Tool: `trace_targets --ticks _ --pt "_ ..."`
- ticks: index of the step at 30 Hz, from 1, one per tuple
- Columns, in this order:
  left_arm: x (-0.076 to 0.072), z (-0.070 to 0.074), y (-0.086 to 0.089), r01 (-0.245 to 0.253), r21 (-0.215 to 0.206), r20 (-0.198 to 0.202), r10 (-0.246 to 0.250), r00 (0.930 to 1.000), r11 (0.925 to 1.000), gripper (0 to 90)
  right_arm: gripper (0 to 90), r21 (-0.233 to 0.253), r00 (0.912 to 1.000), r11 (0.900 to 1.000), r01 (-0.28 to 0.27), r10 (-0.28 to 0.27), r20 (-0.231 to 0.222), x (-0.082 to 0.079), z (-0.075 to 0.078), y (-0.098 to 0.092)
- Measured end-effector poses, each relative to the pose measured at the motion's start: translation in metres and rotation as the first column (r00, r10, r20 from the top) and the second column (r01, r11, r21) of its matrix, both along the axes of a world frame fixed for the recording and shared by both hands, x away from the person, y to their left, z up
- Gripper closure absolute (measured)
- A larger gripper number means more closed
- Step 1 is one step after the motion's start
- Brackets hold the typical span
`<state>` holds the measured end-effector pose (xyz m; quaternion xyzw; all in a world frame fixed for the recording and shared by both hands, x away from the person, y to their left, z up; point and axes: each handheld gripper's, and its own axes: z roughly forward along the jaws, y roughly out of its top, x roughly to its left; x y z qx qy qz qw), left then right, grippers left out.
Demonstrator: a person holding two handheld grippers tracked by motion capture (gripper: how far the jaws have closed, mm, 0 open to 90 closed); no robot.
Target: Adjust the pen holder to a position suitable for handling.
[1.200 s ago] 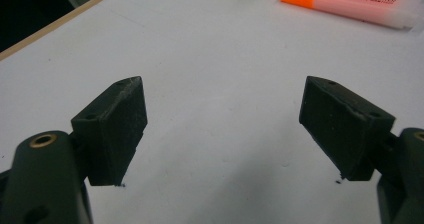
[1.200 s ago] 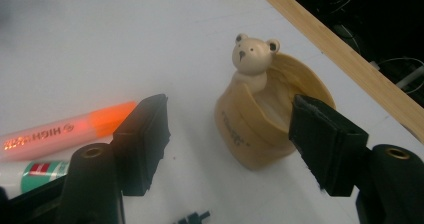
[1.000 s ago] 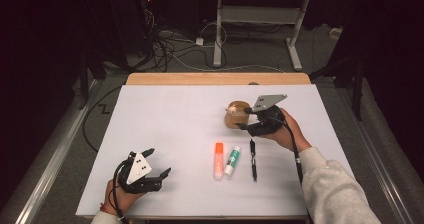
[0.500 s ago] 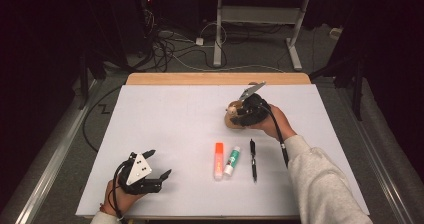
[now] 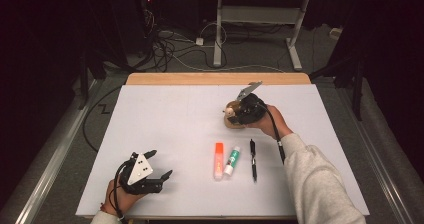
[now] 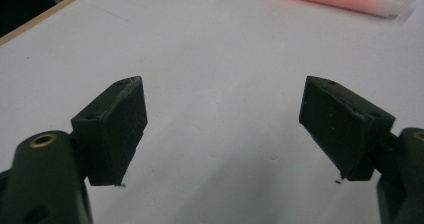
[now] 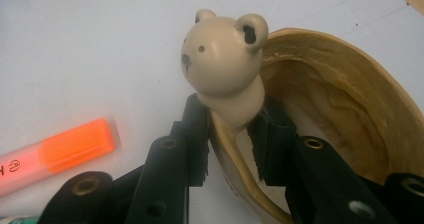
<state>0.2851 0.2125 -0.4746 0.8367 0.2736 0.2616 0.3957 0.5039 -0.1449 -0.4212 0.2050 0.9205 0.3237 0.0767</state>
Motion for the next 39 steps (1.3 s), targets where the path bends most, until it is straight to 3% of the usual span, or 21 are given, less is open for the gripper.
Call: trace_targets --ticks 8,14,24,26,32,39 --pt "0.000 0.000 0.001 0.004 0.001 -0.001 -0.004 1.0000 1.0000 18.5 70.8 0.035 0.9975 0.997 -0.071 0.071 0.000 -0.003 -0.002 0.007" --pt "0.000 0.000 0.001 0.006 0.004 -0.001 -0.006 1.0000 1.0000 18.5 70.6 0.051 0.9968 0.996 -0.077 0.076 0.022 -0.012 -0.005 0.024" --pt "-0.001 0.000 0.000 0.007 0.006 -0.001 -0.007 1.0000 1.0000 18.5 69.0 0.075 0.9994 0.997 -0.029 0.028 0.019 -0.017 -0.007 0.027" --pt "-0.001 -0.001 -0.001 0.006 0.003 -0.013 -0.005 0.9999 1.0000 18.5 67.4 0.081 0.9994 0.997 -0.020 0.017 0.030 -0.018 -0.006 0.027" --pt "0.000 0.000 -0.002 0.010 0.009 0.000 -0.010 0.9999 0.9999 18.5 60.2 0.099 0.9965 0.995 0.024 -0.032 0.077 -0.028 -0.002 0.019" --pt "0.000 0.000 -0.002 0.011 0.012 0.005 -0.011 0.9999 0.9999 18.5 60.5 0.136 0.9935 0.990 0.031 -0.045 0.105 -0.035 0.004 0.012"
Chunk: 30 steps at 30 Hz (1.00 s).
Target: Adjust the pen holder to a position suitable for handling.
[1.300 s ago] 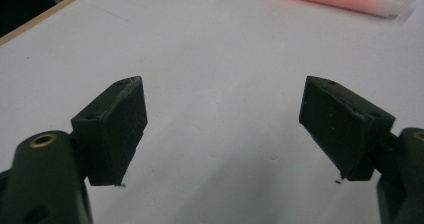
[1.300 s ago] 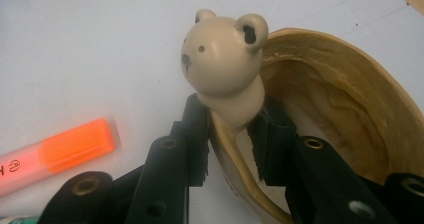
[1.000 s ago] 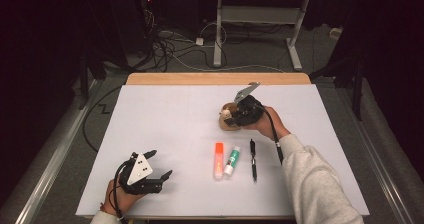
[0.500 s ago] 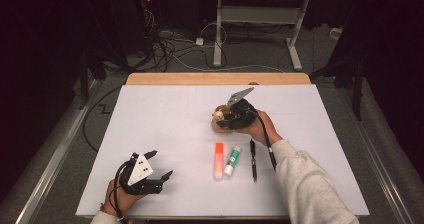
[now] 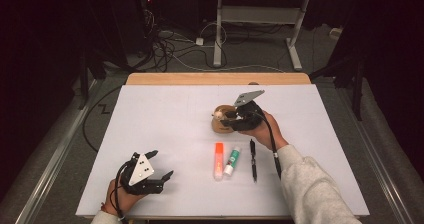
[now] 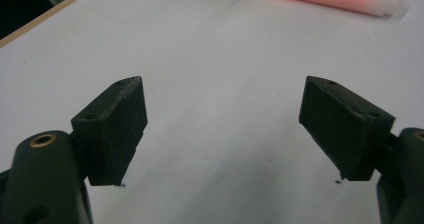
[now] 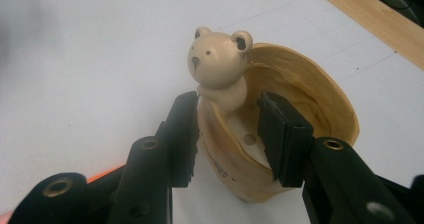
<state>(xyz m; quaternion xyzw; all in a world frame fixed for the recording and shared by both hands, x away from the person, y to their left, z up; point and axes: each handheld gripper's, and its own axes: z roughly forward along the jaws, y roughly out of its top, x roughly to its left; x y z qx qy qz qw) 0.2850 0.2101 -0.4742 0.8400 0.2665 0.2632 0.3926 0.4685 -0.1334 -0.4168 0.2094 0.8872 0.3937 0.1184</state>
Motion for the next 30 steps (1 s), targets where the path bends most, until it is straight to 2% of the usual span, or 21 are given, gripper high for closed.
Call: trace_targets --ticks 4,6,14,15,24,27,30 --pt "-0.001 0.002 0.001 -0.012 -0.011 0.011 0.012 0.9999 0.9999 18.8 59.4 0.010 0.9997 1.000 0.009 -0.009 0.024 -0.007 0.004 -0.004" --pt "-0.001 0.002 0.001 -0.013 -0.014 0.010 0.014 0.9999 0.9998 18.8 58.3 0.010 0.9985 1.000 0.018 -0.019 0.051 -0.012 0.007 -0.008" --pt "-0.001 0.001 -0.001 -0.010 0.000 0.003 0.010 1.0000 1.0000 18.7 55.6 0.044 0.9932 0.998 0.041 -0.045 0.107 -0.031 0.012 -0.025" --pt "-0.001 0.001 -0.001 -0.010 -0.003 0.003 0.010 0.9999 0.9999 18.7 55.5 0.042 0.9889 0.998 0.052 -0.057 0.137 -0.037 0.014 -0.031" --pt "0.000 0.000 -0.003 -0.011 0.003 -0.002 0.011 0.9999 0.9999 18.7 54.4 0.081 0.9793 0.994 0.074 -0.088 0.183 -0.056 0.017 -0.051" --pt "0.000 0.000 -0.004 -0.010 0.007 -0.005 0.010 0.9999 0.9999 18.7 53.6 0.097 0.9723 0.992 0.086 -0.105 0.209 -0.066 0.018 -0.059" --pt "0.000 0.000 -0.004 -0.012 0.008 -0.008 0.012 0.9999 0.9999 18.7 53.5 0.109 0.9694 0.990 0.091 -0.113 0.218 -0.071 0.018 -0.063"
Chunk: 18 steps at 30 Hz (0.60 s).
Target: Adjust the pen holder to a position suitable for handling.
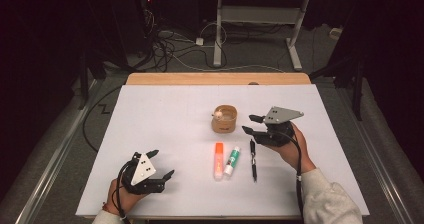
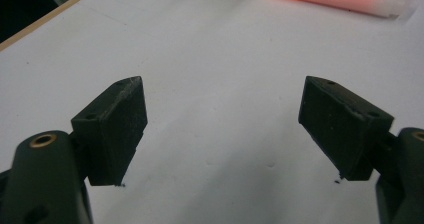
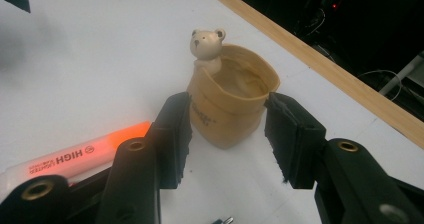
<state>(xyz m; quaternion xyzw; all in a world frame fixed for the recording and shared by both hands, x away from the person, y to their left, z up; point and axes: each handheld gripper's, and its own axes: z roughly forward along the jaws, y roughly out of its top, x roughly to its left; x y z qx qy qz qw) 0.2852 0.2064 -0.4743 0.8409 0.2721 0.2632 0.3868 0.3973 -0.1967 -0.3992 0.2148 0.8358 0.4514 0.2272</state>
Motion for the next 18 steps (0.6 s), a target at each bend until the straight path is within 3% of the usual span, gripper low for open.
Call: trace_targets --ticks 18 --pt "-0.001 0.001 0.000 0.001 0.007 0.003 -0.001 1.0000 1.0000 18.7 46.4 0.010 0.9934 1.000 0.029 -0.030 0.111 -0.043 -0.006 -0.031"
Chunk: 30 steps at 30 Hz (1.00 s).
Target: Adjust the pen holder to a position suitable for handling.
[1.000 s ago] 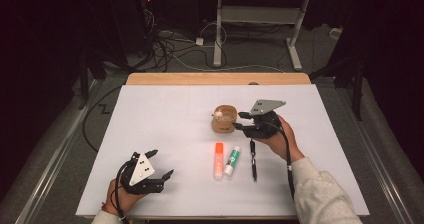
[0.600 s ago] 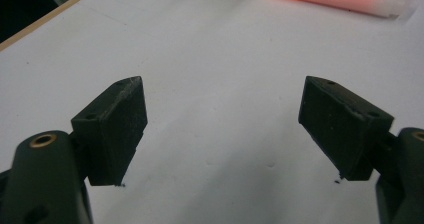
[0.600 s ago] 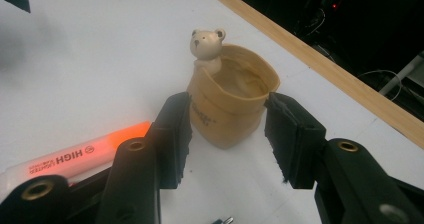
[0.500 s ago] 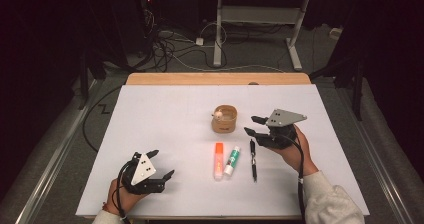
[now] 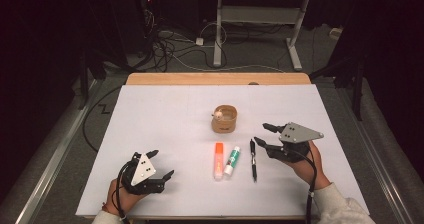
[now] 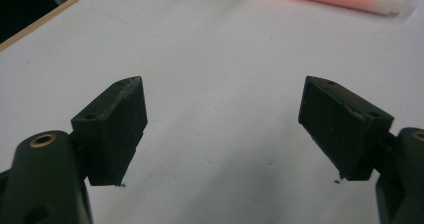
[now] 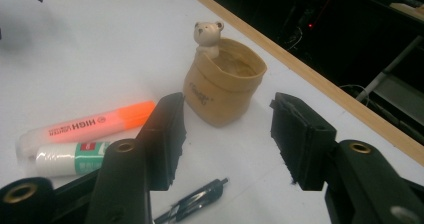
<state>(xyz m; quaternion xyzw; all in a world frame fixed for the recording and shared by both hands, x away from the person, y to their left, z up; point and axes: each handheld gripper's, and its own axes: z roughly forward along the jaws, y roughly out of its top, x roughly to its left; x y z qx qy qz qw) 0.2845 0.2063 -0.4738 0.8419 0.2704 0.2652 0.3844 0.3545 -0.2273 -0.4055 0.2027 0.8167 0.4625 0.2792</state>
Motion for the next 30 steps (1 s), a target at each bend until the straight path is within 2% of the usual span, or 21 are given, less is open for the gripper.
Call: trace_targets --ticks 2,4,10,18,24,30 --pt "0.000 0.000 0.000 0.000 -0.001 -0.002 0.000 1.0000 1.0000 18.7 45.3 -0.001 0.9999 1.000 0.007 -0.007 0.009 -0.002 -0.001 -0.002" --pt "0.000 0.000 0.000 0.001 0.001 -0.003 -0.001 1.0000 1.0000 18.7 42.7 -0.012 0.9992 1.000 0.015 -0.014 0.037 -0.010 -0.003 -0.007" --pt "0.000 0.000 -0.001 0.001 0.003 -0.003 -0.001 1.0000 1.0000 18.7 39.8 -0.010 0.9987 0.999 0.035 -0.034 0.036 -0.018 -0.008 -0.018" --pt "0.000 0.000 -0.001 0.001 0.002 0.000 -0.001 1.0000 1.0000 18.7 30.6 0.008 0.9961 0.996 0.084 -0.084 0.029 -0.028 -0.016 -0.033" --pt "0.000 0.000 0.000 0.002 0.001 0.001 -0.002 1.0000 1.0000 18.6 25.4 0.024 0.9932 0.994 0.108 -0.109 0.042 -0.036 -0.023 -0.045" --pt "0.001 0.000 -0.001 0.008 -0.003 0.000 -0.008 1.0000 1.0000 18.6 25.1 0.020 0.9901 0.991 0.129 -0.130 0.053 -0.047 -0.033 -0.056"
